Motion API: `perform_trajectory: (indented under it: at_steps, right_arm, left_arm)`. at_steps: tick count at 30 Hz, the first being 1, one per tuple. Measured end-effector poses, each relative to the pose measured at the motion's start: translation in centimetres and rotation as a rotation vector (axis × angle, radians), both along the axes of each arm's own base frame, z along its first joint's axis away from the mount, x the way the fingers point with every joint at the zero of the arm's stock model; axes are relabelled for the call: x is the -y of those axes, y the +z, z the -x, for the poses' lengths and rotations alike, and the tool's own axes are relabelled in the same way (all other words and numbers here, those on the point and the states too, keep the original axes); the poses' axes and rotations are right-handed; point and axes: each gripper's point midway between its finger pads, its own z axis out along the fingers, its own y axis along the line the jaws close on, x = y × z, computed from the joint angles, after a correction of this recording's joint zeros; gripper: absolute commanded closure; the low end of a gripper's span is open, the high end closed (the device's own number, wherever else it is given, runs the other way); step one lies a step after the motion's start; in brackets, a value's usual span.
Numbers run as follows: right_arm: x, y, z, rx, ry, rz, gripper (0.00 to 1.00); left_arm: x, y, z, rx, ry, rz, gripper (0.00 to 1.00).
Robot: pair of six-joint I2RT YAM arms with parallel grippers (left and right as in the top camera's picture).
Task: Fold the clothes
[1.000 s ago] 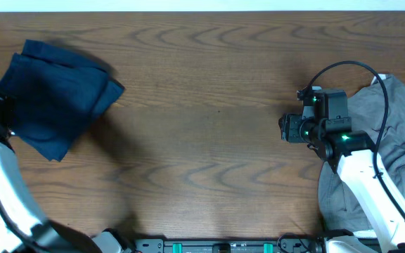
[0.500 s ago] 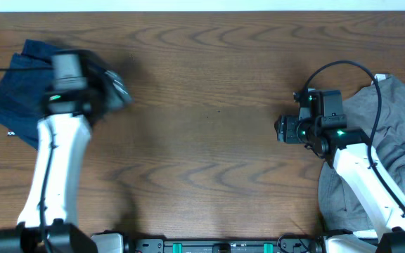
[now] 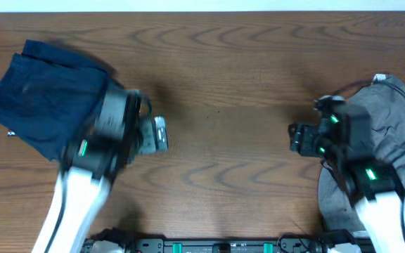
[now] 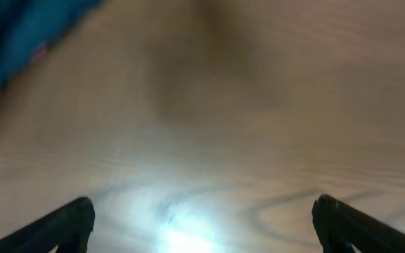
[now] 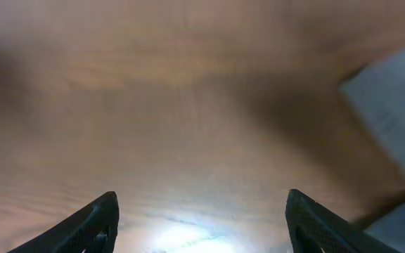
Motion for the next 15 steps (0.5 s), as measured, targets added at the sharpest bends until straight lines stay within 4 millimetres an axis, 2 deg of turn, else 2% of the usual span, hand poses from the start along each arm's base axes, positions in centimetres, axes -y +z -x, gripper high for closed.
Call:
perform_trajectory:
  at_steps: [1, 3, 6, 10, 15]
  right_arm:
    - [0.2, 1.0, 0.3, 0.043, -0.013, -0.005, 0.01]
    - [0.8, 2.8, 1.5, 0.132, -0.041, -0.006, 0.01]
    - [1.5, 4.0, 3.3, 0.221, -0.061, -0.007, 0.01]
    - [1.9, 4.7, 4.5, 0.266, -0.077, -0.005, 0.01]
    - [2.2, 5.1, 4.7, 0.285, -0.086, -0.003, 0.01]
  left_arm:
    - [0.1, 0.7, 0.6, 0.053, -0.014, 0.01, 0.02]
    - [-0.1, 1.9, 2.2, 0.171, -0.03, 0.034, 0.02]
    - [-0.8, 2.9, 3.7, 0.307, -0.023, 0.069, 0.02]
    - [-1.6, 3.6, 5.3, 0.398, -0.013, 0.091, 0.02]
    - [-2.1, 4.8, 6.5, 0.464, -0.009, 0.113, 0.02]
